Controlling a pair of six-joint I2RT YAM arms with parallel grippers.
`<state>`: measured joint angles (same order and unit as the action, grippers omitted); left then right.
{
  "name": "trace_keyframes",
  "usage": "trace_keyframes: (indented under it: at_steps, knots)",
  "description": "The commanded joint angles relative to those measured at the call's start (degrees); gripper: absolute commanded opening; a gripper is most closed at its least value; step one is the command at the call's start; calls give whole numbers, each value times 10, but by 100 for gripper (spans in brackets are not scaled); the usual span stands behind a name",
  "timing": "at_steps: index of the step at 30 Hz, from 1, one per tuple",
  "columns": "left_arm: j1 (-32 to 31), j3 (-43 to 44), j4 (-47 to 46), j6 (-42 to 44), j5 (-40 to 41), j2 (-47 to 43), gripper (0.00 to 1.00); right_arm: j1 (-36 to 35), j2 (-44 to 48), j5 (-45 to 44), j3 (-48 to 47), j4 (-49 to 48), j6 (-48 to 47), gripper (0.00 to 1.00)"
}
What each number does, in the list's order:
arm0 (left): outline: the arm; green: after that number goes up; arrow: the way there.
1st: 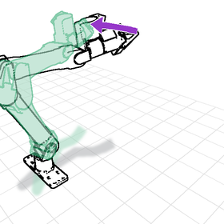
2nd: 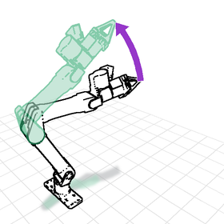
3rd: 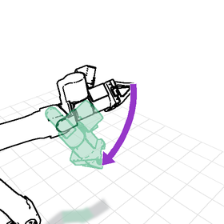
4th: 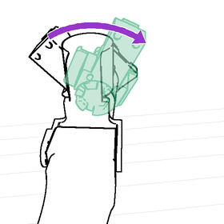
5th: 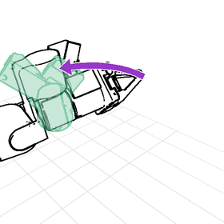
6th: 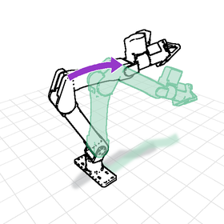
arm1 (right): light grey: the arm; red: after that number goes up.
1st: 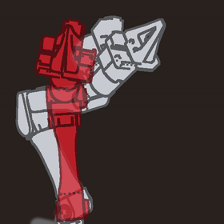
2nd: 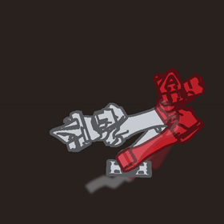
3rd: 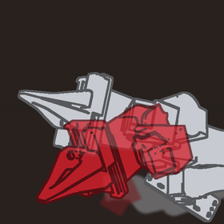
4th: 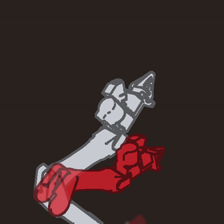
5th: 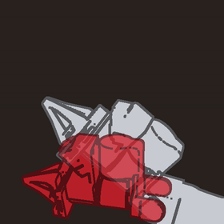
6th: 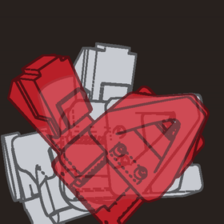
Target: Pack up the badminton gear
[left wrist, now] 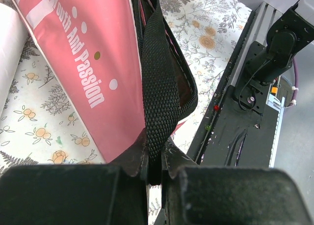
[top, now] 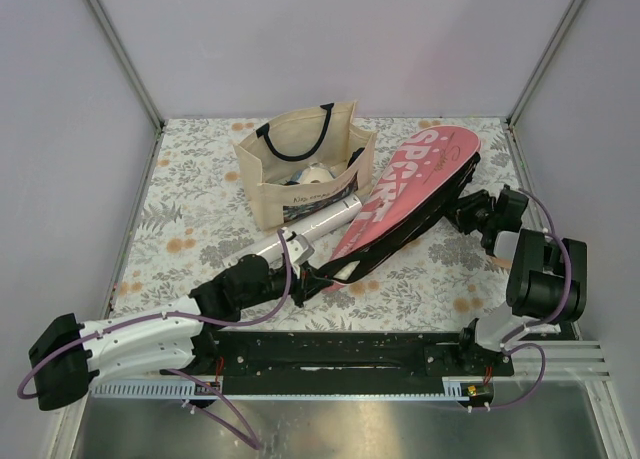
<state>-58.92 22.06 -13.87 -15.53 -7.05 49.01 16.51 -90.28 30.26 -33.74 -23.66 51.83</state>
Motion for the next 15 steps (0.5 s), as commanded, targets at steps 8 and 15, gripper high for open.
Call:
trace_keyframes:
  at_steps: [8, 15]
  knots:
    - [4, 39, -27, -21, 12, 25, 0, -14, 127, -6, 23, 41, 24, 0]
    - [5, 40, -19, -13, 1, 42, 0, -16, 187, -8, -32, 50, 76, 0]
